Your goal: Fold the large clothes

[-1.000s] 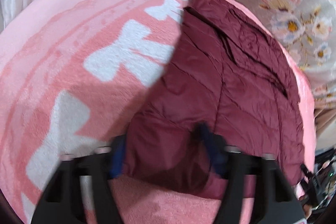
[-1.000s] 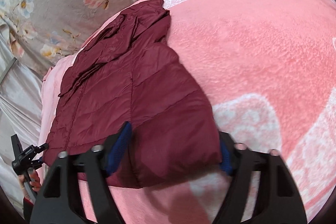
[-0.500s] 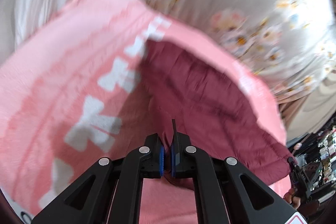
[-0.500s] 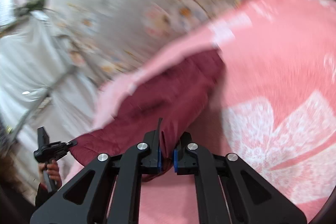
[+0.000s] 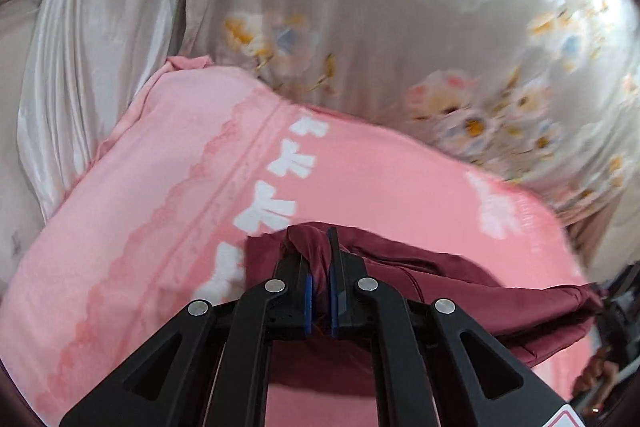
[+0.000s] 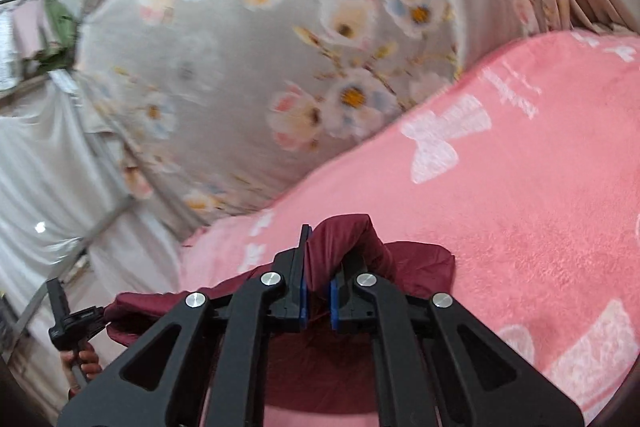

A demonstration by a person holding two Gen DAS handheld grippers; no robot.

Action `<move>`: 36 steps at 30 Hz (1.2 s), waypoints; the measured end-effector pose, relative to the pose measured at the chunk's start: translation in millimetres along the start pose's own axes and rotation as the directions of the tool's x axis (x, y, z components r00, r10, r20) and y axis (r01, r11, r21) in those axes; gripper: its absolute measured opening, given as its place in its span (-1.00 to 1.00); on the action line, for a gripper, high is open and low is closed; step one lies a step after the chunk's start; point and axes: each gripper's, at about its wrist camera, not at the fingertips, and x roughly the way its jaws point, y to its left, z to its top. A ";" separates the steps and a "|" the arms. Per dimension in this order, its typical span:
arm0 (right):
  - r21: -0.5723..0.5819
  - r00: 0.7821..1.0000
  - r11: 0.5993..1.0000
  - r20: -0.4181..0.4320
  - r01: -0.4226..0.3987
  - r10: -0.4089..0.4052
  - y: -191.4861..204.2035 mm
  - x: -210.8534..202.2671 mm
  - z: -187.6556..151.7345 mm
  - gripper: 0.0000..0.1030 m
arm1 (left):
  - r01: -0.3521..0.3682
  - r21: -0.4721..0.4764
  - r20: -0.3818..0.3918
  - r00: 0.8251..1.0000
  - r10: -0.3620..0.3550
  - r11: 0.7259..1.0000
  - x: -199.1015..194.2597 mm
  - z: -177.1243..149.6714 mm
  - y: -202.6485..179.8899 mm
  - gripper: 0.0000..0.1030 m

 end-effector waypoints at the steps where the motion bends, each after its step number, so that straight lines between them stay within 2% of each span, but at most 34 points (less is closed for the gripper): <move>1: -0.012 0.998 0.998 -0.023 0.058 -0.059 -1.9 24.0 2.5 -0.88 | -0.033 0.011 -0.028 0.999 0.034 0.999 24.9 3.6 -2.9 -0.91; 5: -0.077 0.977 0.979 -0.089 0.190 -0.196 -7.9 84.2 -7.7 -0.88 | -0.153 0.050 -0.114 0.981 0.158 0.987 112.1 0.2 -3.0 -0.89; 8: -0.105 0.962 0.966 -0.121 0.235 -0.247 -15.9 111.7 -19.0 -0.84 | -0.213 0.064 -0.155 0.963 0.221 0.975 160.0 -13.9 4.6 -0.80; 11: -0.094 0.956 0.964 -0.132 0.250 -0.261 -24.8 126.4 -25.0 -0.78 | -0.233 0.052 -0.174 0.955 0.239 0.971 187.3 -26.3 14.6 -0.72; 13: -0.058 0.959 0.968 -0.134 0.243 -0.249 -29.8 129.2 -26.0 -0.72 | -0.231 0.047 -0.168 0.957 0.235 0.972 192.6 -30.0 17.5 -0.70; 17: 0.012 0.973 0.978 -0.103 0.207 -0.205 -34.8 118.8 -26.4 -0.59 | -0.189 0.015 -0.134 0.973 0.189 0.982 181.0 -25.2 21.3 -0.68; 20: 0.006 0.977 0.979 -0.065 0.205 -0.204 -30.2 107.3 -28.1 -0.34 | -0.166 0.011 -0.106 0.980 0.166 0.986 167.2 -18.0 20.7 -0.62; 22: -0.005 0.977 0.977 -0.034 0.212 -0.212 -25.5 99.7 -28.7 -0.11 | -0.195 0.021 -0.069 0.978 0.196 0.981 159.3 -13.7 19.2 -0.40; 23: -0.010 0.977 0.977 -0.011 0.213 -0.213 -23.1 93.8 -28.7 0.06 | -0.232 0.022 -0.037 0.972 0.233 0.972 154.5 -11.7 19.2 0.05; 24: -0.014 0.977 0.977 0.003 0.212 -0.212 -21.7 89.6 -28.6 0.11 | -0.270 0.014 0.012 0.963 0.269 0.963 146.6 -9.5 20.5 0.33; 25: -0.018 0.976 0.976 0.008 0.216 -0.215 -20.6 88.1 -28.3 0.11 | -0.283 0.004 0.054 0.958 0.283 0.959 140.2 -7.7 22.2 0.35; 26: -0.031 0.973 0.973 0.000 0.229 -0.229 -19.6 88.7 -27.9 0.11 | -0.273 0.000 0.067 0.960 0.272 0.962 136.2 -4.8 23.7 0.35; 29: -0.070 0.959 0.958 -0.035 0.277 -0.280 -19.9 101.2 -29.0 0.11 | -0.225 -0.008 0.018 0.974 0.225 0.974 141.2 -0.4 23.6 0.33; 32: -0.094 0.943 0.946 -0.094 0.311 -0.319 -25.6 121.7 -29.8 0.11 | -0.188 0.016 -0.040 0.981 0.189 0.982 154.5 -3.9 14.3 0.33; 36: -0.132 0.898 0.917 -0.193 0.376 -0.396 -40.5 157.1 -32.7 0.11 | -0.169 0.049 -0.156 0.972 0.174 0.984 185.0 -18.4 2.9 0.29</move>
